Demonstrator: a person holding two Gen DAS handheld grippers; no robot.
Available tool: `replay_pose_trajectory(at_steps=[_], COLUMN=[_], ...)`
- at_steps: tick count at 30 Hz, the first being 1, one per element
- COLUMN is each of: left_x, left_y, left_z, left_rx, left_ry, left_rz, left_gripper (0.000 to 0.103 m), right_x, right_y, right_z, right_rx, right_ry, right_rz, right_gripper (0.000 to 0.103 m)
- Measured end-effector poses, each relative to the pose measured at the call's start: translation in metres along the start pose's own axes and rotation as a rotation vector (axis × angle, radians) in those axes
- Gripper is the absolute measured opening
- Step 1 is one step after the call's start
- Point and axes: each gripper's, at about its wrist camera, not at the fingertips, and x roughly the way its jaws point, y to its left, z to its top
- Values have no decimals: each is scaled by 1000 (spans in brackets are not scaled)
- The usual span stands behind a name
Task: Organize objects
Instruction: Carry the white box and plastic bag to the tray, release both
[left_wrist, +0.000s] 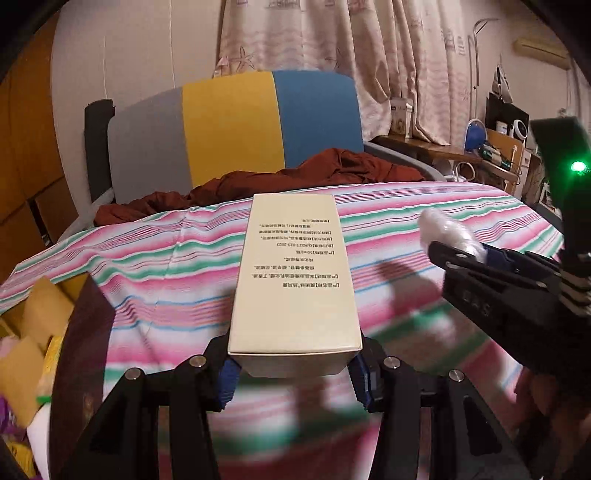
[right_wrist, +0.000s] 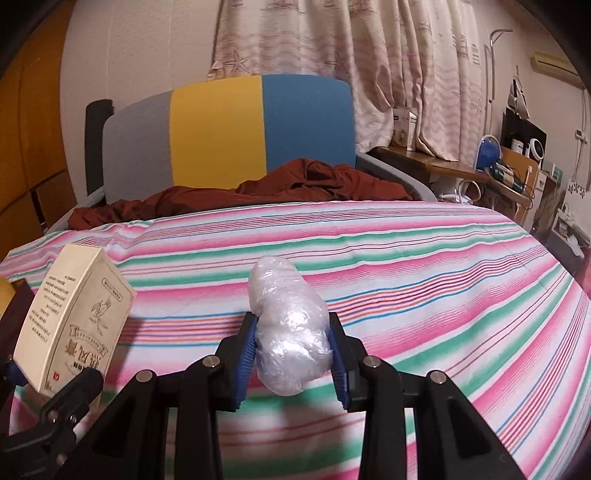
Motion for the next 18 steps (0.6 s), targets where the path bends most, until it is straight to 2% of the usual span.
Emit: replay_pose_trajectory(at_steps=[5,8,14,18], left_x=[-21,-39,-88,-114], left_y=[13,19,39,57], left_z=[-16,-29,-37,-40], left_rx=[-41,-58,-88,-120], left_ry=[12,24,-25,-47], left_rz=[-22,-61,-112,-114], left_gripper=[50,50,50,50], right_x=[-24,-39,-66,-81], right_y=[13,20,34,47], right_z=[-13,-20,-34,-42], right_rx=[9,13,73,94], right_ry=[-22,-26,-7,7], right_rz=[52,100,207,267], right_gripper=[36,36,36,36])
